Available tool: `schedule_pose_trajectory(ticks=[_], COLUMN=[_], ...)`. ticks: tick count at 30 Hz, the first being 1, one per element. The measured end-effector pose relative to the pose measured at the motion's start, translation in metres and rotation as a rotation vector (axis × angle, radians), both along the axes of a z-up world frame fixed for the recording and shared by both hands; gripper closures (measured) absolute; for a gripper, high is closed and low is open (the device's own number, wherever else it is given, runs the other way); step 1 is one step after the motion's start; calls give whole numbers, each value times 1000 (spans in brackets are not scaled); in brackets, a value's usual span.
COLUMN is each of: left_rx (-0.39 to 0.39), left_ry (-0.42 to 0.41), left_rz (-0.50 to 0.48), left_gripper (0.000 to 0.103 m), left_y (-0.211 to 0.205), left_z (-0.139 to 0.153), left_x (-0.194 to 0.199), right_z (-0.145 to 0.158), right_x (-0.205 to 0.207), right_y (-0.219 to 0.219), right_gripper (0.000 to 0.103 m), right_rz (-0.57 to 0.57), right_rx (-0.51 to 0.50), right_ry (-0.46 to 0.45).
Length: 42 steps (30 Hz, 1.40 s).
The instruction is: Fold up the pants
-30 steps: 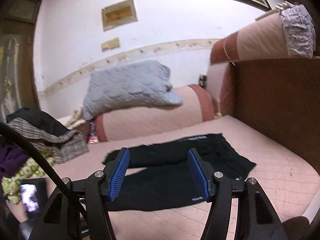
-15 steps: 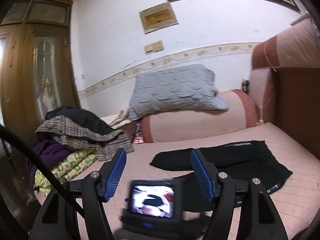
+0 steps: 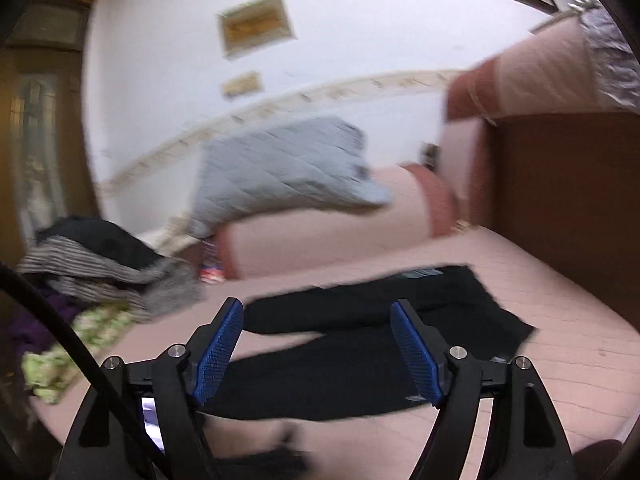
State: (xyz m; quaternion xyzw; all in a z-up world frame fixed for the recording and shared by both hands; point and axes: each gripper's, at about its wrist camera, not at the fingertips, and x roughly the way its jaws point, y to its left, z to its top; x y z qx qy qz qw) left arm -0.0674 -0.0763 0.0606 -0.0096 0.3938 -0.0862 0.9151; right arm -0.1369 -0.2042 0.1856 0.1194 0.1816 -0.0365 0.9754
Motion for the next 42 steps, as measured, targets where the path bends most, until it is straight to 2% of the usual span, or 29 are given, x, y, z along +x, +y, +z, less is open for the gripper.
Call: schedule_pose_trajectory(ticks=[4, 9, 12, 14, 35, 42], left_rx=[-28, -18, 42, 54, 40, 37], left_ry=[-35, -35, -10, -9, 67, 65], left_rz=[-14, -2, 15, 21, 25, 27], left_gripper=[0, 0, 0, 0, 0, 0], left_y=[8, 13, 11, 12, 22, 23], left_z=[8, 14, 12, 11, -5, -4], left_x=[-3, -1, 1, 1, 12, 12], right_z=[-28, -57, -64, -65, -86, -93], right_x=[15, 26, 29, 32, 49, 54], right_y=[-19, -27, -25, -23, -24, -22], right_gripper=[22, 22, 22, 22, 22, 22], right_rz=[-68, -61, -47, -42, -36, -28], right_rx=[-40, -77, -98, -104, -105, -98], right_ry=[118, 208, 222, 230, 324, 345])
